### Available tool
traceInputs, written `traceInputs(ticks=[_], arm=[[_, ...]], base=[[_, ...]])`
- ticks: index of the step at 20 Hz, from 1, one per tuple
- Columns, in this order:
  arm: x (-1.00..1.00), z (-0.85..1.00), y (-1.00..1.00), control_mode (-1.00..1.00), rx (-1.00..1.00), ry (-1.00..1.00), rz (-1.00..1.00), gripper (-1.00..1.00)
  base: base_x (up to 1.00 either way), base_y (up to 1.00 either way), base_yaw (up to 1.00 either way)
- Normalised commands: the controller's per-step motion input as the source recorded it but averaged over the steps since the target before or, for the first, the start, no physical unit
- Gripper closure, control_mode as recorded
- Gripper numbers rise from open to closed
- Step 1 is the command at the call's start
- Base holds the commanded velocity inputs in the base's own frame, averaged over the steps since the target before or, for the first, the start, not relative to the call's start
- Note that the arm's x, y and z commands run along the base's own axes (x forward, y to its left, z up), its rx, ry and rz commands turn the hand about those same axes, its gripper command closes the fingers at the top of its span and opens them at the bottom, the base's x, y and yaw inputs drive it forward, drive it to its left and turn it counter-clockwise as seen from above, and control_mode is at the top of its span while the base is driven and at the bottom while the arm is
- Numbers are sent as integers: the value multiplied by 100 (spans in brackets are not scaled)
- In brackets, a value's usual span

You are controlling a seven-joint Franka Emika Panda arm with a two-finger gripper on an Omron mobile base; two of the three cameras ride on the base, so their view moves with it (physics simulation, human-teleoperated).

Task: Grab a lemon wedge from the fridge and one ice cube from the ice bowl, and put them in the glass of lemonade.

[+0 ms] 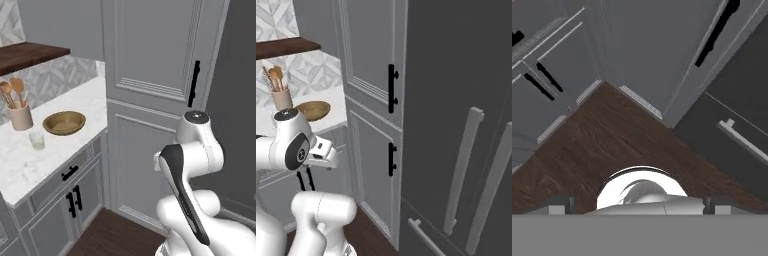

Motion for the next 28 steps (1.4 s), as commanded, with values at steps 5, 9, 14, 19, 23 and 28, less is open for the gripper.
traceInputs(ticks=[5, 9, 14, 19, 23, 28], arm=[[0, 0, 0, 100, 0, 0, 0, -100], [0, 0, 0, 100, 0, 0, 0, -100], [0, 0, 0, 100, 0, 0, 0, -100], [0, 0, 0, 100, 0, 0, 0, -100], [0, 0, 0, 100, 0, 0, 0, -100], [0, 0, 0, 100, 0, 0, 0, -100]], base=[[-48, -2, -50], [-40, -10, -45], [-29, -23, -40], [-30, -29, -37], [-32, -24, -35], [-39, -24, -33]])
